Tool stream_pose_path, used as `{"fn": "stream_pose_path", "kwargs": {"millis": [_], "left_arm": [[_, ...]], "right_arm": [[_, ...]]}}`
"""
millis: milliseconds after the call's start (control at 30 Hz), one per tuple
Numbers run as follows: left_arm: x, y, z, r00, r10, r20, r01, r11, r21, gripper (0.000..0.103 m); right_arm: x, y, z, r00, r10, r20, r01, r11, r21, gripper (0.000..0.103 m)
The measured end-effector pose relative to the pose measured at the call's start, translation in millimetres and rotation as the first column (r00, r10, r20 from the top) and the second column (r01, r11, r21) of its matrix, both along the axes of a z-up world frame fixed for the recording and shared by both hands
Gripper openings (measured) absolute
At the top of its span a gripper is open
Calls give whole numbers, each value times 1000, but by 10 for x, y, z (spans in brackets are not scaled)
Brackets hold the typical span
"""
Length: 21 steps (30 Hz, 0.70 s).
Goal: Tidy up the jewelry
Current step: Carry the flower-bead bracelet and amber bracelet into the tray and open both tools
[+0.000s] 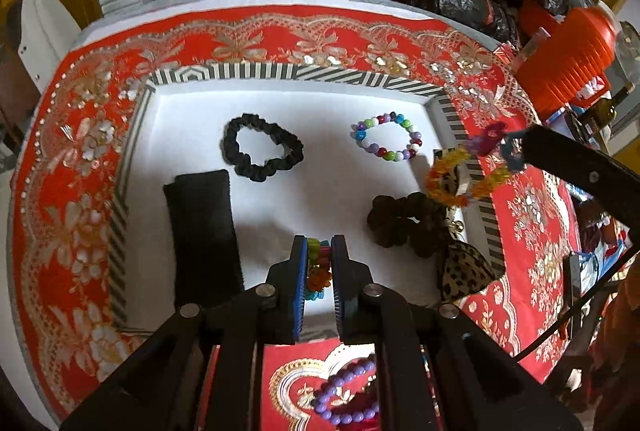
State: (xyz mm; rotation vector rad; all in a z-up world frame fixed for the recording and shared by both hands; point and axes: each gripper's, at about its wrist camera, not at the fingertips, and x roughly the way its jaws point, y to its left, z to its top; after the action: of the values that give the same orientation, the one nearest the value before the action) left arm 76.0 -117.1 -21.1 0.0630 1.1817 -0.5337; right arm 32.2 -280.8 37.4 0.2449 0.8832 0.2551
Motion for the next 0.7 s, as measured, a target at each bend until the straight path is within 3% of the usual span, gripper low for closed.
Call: {"fn": "stream_pose_path", "kwargs": {"millis": [267,500,700], "left_arm": [[143,134,-308,997,44,-58,-42,999,29,0],[172,210,-418,996,59,-73,-56,997,51,0],[168,163,-397,998,47,-52,-43,997,66,0]], "right_arm": [[478,194,-413,996,53,-78,-50,998,43,7],[923,-15,-950,980,-7,-201,9,1000,10,7],[986,1,-1054,977,3,-212,-1,1000,10,7]]}}
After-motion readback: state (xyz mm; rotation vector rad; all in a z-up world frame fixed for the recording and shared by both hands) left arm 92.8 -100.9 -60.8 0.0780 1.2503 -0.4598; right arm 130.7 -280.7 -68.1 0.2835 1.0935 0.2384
